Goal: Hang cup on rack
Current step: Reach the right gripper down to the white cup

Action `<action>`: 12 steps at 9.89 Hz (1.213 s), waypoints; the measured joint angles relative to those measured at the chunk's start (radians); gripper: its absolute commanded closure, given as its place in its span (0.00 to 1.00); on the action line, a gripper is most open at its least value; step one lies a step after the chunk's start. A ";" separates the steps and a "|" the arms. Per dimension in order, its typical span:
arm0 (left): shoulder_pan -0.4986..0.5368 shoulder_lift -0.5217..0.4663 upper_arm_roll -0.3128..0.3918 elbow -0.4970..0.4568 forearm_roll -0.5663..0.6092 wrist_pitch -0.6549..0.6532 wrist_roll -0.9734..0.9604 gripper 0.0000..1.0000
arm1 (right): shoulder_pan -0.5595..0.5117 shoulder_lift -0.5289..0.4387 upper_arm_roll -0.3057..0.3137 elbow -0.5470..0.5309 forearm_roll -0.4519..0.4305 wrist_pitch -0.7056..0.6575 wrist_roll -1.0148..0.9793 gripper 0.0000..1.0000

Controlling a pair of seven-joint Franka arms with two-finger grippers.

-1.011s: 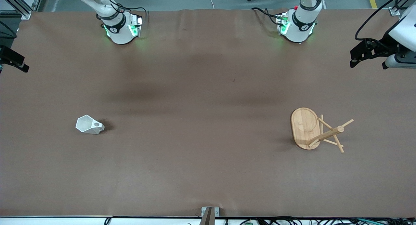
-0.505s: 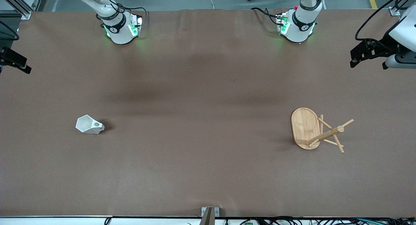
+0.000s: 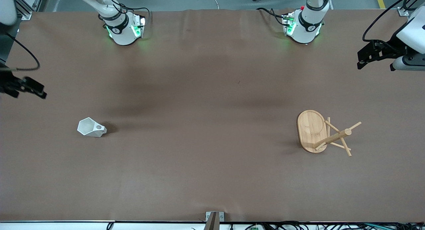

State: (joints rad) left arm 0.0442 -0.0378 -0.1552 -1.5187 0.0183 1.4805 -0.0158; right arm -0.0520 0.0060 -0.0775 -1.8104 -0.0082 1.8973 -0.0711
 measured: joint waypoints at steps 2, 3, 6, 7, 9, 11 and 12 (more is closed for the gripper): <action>-0.002 0.000 -0.001 0.000 0.000 0.000 0.000 0.00 | -0.001 0.048 -0.011 -0.097 0.000 0.132 0.000 0.00; -0.005 0.000 -0.002 0.000 0.000 0.000 0.000 0.00 | -0.002 0.082 -0.017 -0.109 0.000 0.158 0.000 0.00; -0.007 0.001 -0.004 0.000 0.000 -0.001 0.003 0.00 | -0.002 0.202 -0.021 -0.115 0.000 0.257 0.000 0.00; -0.007 0.001 -0.004 0.000 0.000 -0.001 0.004 0.00 | -0.002 0.243 -0.021 -0.116 0.000 0.294 0.000 0.00; -0.007 0.001 -0.004 0.000 0.000 -0.001 0.006 0.00 | -0.002 0.314 -0.021 -0.116 0.000 0.365 0.000 0.02; -0.007 0.001 -0.004 0.000 0.000 -0.001 0.007 0.00 | -0.003 0.369 -0.022 -0.118 0.001 0.416 0.000 0.02; -0.007 0.001 -0.004 0.000 0.000 -0.001 0.008 0.00 | -0.003 0.391 -0.022 -0.124 0.001 0.448 0.000 0.03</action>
State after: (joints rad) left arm 0.0376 -0.0368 -0.1592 -1.5191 0.0183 1.4796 -0.0080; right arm -0.0550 0.3973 -0.0996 -1.9339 -0.0074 2.3456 -0.0710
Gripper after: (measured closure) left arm 0.000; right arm 0.018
